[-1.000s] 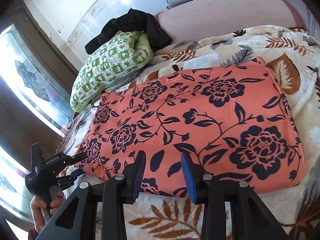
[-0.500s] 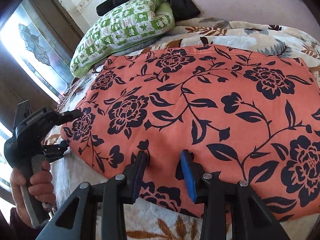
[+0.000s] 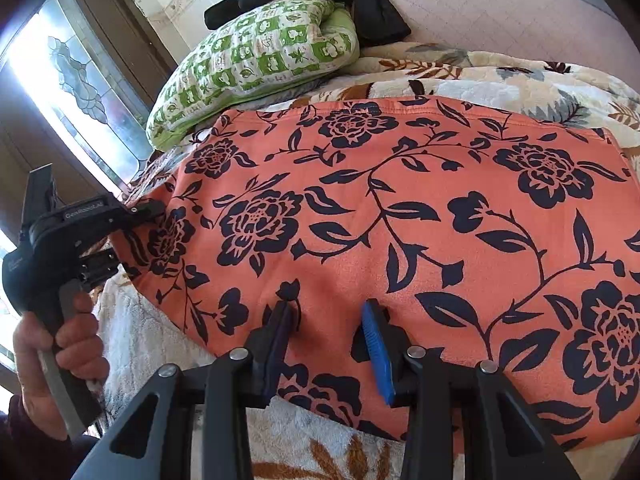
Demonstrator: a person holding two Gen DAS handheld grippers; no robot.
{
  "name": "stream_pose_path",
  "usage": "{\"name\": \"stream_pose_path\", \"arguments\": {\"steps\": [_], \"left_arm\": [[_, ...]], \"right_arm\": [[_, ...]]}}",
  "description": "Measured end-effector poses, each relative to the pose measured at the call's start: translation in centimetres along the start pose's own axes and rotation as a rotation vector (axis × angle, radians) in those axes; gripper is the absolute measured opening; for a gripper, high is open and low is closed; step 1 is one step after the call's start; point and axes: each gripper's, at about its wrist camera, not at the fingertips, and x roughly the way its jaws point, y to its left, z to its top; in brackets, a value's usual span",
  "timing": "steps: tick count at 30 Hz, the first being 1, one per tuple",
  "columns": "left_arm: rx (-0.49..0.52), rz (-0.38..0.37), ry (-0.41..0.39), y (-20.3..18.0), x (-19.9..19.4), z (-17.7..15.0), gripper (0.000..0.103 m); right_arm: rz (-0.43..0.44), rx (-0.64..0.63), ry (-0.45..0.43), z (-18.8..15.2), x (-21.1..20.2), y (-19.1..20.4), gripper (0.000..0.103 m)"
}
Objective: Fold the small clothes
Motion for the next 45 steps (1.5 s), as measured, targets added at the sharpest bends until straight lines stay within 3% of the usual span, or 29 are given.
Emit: {"name": "stream_pose_path", "arguments": {"steps": [2,6,9,14,17,19,20,21,24,27,29,31,34,40,45], "left_arm": [[-0.04,-0.016,0.042,0.8,0.7,-0.4,0.053],[-0.054,-0.028,0.044,1.2,0.3,-0.1,0.03],[-0.056,-0.039,0.046,1.3,0.0,-0.2,0.025],[-0.006,-0.03,0.02,0.4,-0.8,-0.4,0.025],[0.01,0.007,0.049,0.0,0.0,-0.3,0.039],[-0.01,0.007,0.071,0.3,0.6,-0.4,0.039],[-0.002,0.015,0.065,0.2,0.5,-0.4,0.036],[0.017,0.03,0.055,-0.1,0.3,-0.4,0.027],[0.074,0.062,0.014,-1.1,-0.4,-0.7,0.022],[0.144,0.109,-0.038,-2.4,-1.0,-1.4,0.02],[0.195,0.126,-0.075,-3.4,-1.6,-1.9,0.019],[0.255,0.14,-0.107,-4.5,-2.1,-2.3,0.019],[0.356,0.164,-0.146,-6.4,-2.5,-3.3,0.019],[0.536,0.188,-0.184,-9.4,-2.8,-6.0,0.019],[0.667,0.196,-0.206,-10.9,-3.1,-8.2,0.019]], "right_arm": [[0.005,0.002,0.0,0.0,0.0,-0.1,0.041],[0.006,0.002,-0.001,0.1,0.0,-0.1,0.041],[0.009,0.003,-0.006,0.0,-0.1,-0.1,0.041],[0.022,0.003,-0.027,-0.4,-0.2,-0.3,0.041],[0.035,0.011,-0.039,-0.5,-0.2,-0.5,0.041],[0.04,0.018,-0.042,-0.4,-0.2,-0.6,0.041],[0.041,0.021,-0.042,-0.4,-0.2,-0.6,0.041],[0.041,0.023,-0.04,-0.4,-0.3,-0.6,0.041],[0.046,0.063,-0.003,0.5,-0.8,-0.7,0.043],[0.095,0.138,0.036,2.5,-1.6,-1.3,0.058],[0.088,0.143,0.01,4.8,-2.6,-1.0,0.063],[0.086,0.114,-0.005,8.0,-3.1,0.1,0.078],[0.156,0.088,0.02,13.0,-2.4,2.7,0.084],[0.205,-0.011,0.188,20.6,2.7,8.8,0.084],[0.128,-0.099,0.323,22.3,7.3,12.0,0.084]]}}
